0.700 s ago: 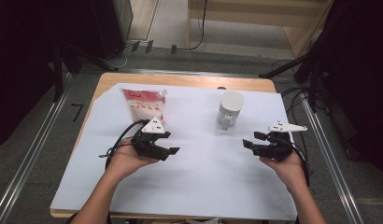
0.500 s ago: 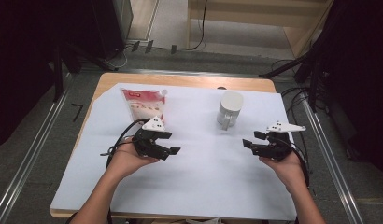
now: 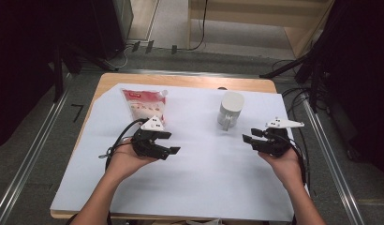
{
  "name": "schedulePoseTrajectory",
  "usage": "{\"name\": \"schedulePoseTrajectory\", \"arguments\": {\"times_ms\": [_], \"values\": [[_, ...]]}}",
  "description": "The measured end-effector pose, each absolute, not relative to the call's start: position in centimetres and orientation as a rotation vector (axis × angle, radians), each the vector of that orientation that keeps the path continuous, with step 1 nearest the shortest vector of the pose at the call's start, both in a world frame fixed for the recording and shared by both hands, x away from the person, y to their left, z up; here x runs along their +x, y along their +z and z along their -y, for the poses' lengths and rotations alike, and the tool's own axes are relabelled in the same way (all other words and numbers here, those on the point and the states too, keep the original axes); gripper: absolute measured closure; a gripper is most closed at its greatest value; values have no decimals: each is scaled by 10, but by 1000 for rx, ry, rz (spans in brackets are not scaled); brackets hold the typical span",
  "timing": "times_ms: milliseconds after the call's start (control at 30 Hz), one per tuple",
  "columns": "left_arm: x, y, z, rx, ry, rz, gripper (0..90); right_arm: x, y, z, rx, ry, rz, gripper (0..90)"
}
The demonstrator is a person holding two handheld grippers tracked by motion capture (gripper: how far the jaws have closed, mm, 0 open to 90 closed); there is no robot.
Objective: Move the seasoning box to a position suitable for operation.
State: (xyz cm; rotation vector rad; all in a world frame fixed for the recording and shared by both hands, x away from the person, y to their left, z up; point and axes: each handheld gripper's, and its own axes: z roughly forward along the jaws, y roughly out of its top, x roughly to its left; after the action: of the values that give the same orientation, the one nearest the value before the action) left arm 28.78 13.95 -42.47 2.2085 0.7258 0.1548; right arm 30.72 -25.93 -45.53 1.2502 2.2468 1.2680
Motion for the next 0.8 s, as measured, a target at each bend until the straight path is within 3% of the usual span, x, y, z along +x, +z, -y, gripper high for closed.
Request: {"name": "schedulePoseTrajectory", "arguments": {"times_ms": [500, 600, 800], "values": [[280, -424, -145, 2204, 177, -721, 371, 328, -454, 252, 1247, 1241, -2199, 770], [281, -425, -146, 2213, 170, -722, 372, 328, -452, 245, 1242, 1218, -2208, 900], [281, -426, -146, 2201, 163, -732, 372, 335, -449, 231, 1240, 1217, -2206, 900]]}}
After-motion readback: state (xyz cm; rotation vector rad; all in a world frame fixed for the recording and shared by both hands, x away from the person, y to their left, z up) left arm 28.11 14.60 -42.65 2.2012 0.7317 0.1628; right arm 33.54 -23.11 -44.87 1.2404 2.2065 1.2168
